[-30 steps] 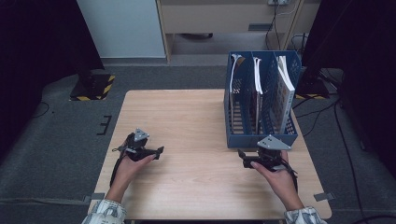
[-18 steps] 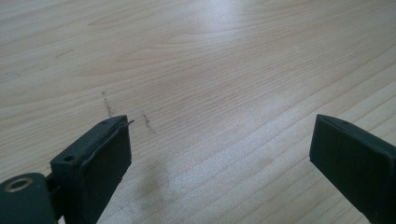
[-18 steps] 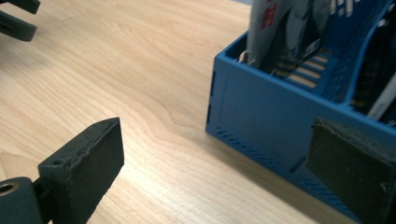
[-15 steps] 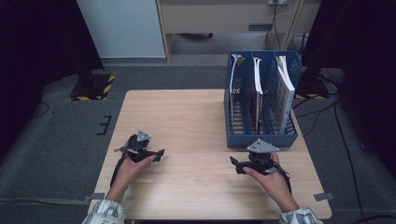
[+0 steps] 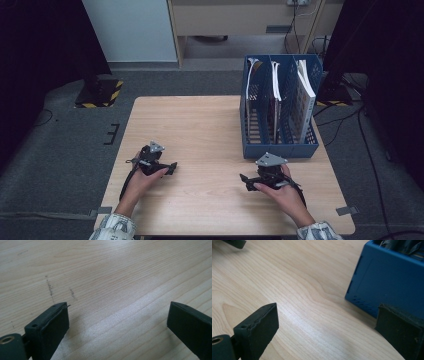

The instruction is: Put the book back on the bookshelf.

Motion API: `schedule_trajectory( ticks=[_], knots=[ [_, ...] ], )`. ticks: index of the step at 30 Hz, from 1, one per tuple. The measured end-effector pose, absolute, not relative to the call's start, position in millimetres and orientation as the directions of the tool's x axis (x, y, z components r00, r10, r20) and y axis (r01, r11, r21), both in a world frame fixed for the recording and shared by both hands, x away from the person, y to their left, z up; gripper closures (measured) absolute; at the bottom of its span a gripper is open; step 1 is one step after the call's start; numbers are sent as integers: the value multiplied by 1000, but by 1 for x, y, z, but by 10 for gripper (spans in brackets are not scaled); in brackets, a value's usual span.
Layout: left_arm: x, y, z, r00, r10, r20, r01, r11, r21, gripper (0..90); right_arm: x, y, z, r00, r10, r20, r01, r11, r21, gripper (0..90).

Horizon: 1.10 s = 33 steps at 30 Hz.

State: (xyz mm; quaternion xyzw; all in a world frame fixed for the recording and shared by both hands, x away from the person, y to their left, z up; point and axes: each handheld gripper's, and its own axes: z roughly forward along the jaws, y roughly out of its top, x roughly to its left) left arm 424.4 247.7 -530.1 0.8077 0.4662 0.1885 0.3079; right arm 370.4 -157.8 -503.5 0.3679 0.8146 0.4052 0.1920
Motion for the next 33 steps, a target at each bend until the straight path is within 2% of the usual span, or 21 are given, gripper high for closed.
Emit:
schedule_trajectory(
  ticks=[18,33],
  knots=[
    [424,247,-534,497,868,4,638,-369,676,21,371,-140,-524,-707,707,-20,465,486,740,53],
    [423,247,-537,502,865,0,627,-363,690,0,376,-138,-534,-696,718,-4,502,491,712,54]
  ],
)
